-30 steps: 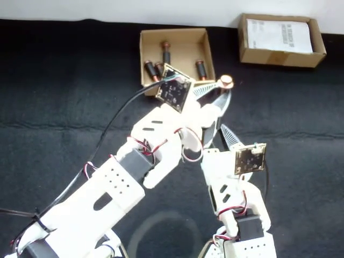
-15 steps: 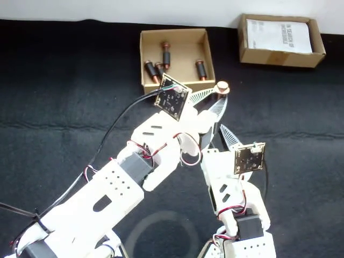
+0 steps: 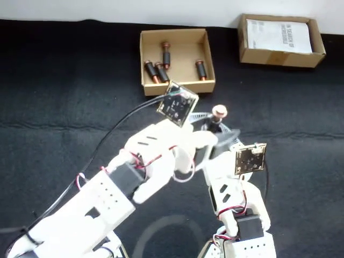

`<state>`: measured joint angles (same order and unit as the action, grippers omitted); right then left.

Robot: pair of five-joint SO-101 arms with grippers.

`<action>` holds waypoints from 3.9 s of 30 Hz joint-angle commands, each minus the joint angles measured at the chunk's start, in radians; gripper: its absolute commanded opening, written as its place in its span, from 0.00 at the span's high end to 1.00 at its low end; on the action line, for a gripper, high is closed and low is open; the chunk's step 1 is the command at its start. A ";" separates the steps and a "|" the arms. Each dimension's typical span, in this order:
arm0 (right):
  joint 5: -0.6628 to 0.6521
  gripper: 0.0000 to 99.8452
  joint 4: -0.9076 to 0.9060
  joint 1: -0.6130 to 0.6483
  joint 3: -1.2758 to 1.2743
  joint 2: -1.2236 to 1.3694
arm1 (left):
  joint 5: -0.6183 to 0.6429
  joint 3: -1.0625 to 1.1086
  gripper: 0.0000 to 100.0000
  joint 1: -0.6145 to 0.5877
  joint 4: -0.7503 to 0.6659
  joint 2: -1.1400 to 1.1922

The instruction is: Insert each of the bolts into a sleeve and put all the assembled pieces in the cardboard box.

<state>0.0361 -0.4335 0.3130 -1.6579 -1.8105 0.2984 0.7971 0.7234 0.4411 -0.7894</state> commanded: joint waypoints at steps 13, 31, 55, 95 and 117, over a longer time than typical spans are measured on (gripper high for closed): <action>0.011 0.99 0.001 -0.005 -0.147 0.001 | 0.006 0.002 0.76 -0.101 0.198 -0.306; 0.012 0.99 -0.251 -0.002 0.194 0.002 | -0.123 0.555 0.98 -0.512 0.195 -0.908; 0.199 0.99 -0.306 0.002 1.300 1.142 | -0.115 0.897 0.98 -0.719 0.195 -1.021; 0.143 0.76 -0.539 0.024 3.071 3.008 | -0.118 0.897 0.97 -0.852 0.377 -1.015; 0.146 0.76 -1.333 0.051 3.432 2.671 | -0.118 0.897 0.97 -0.852 0.379 -1.013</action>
<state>0.1880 -1.7254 0.3514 1.6410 0.9835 0.1834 1.6778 -0.1312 0.8170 -1.7975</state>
